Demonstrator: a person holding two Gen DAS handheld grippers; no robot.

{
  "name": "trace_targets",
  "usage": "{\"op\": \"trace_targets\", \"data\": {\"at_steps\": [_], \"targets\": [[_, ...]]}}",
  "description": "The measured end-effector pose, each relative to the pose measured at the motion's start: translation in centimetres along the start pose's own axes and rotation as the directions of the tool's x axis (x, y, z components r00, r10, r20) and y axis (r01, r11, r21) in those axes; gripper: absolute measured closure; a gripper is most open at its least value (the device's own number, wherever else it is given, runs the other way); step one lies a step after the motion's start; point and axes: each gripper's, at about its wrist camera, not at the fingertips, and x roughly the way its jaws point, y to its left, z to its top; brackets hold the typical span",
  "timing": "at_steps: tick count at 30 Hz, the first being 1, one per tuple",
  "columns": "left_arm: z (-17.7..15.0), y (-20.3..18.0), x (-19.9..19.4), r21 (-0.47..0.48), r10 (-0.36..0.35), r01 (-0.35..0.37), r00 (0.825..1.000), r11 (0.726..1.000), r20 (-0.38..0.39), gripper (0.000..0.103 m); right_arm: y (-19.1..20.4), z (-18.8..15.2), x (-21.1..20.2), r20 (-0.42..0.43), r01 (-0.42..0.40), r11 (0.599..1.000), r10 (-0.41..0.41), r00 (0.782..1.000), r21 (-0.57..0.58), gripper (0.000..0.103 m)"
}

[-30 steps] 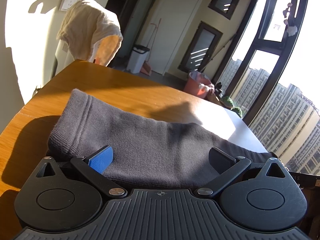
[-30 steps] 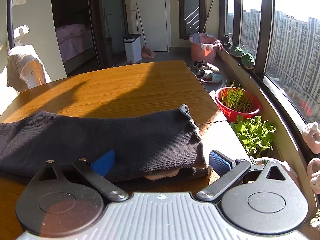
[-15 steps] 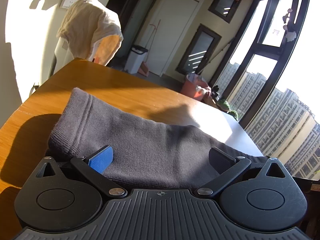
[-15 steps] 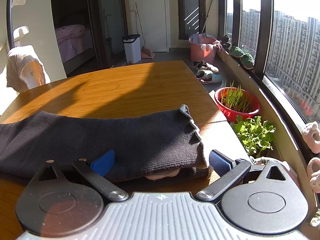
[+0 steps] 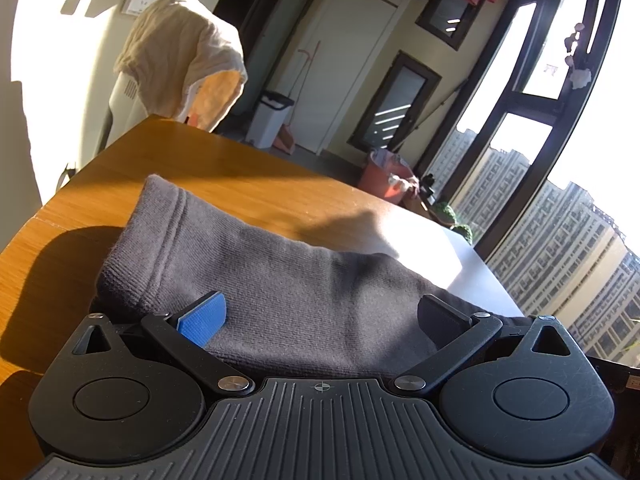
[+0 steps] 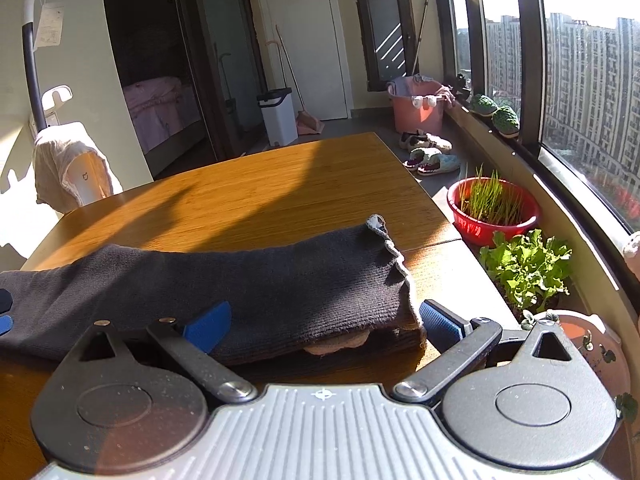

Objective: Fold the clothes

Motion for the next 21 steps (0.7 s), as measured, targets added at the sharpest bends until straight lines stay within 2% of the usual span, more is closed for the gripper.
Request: {"op": "trace_targets", "data": {"at_steps": [7, 13, 21], "targets": [[0.09, -0.11, 0.36, 0.007, 0.000, 0.000, 1.000, 1.000, -0.002, 0.000, -1.00, 0.05, 0.04, -0.005, -0.016, 0.998, 0.016, 1.000, 0.065, 0.003], [0.05, 0.12, 0.26, 0.001, -0.008, 0.008, 1.000, 1.000, -0.001, 0.000, -0.21, 0.00, 0.19, -0.018, 0.000, 1.000, 0.000, 1.000, 0.021, 0.003], [0.05, 0.13, 0.23, -0.001, -0.011, 0.011, 1.000, 1.000, -0.001, 0.000, -0.57, 0.02, -0.03, -0.010, -0.015, 0.999, 0.015, 1.000, 0.037, 0.003]]}}
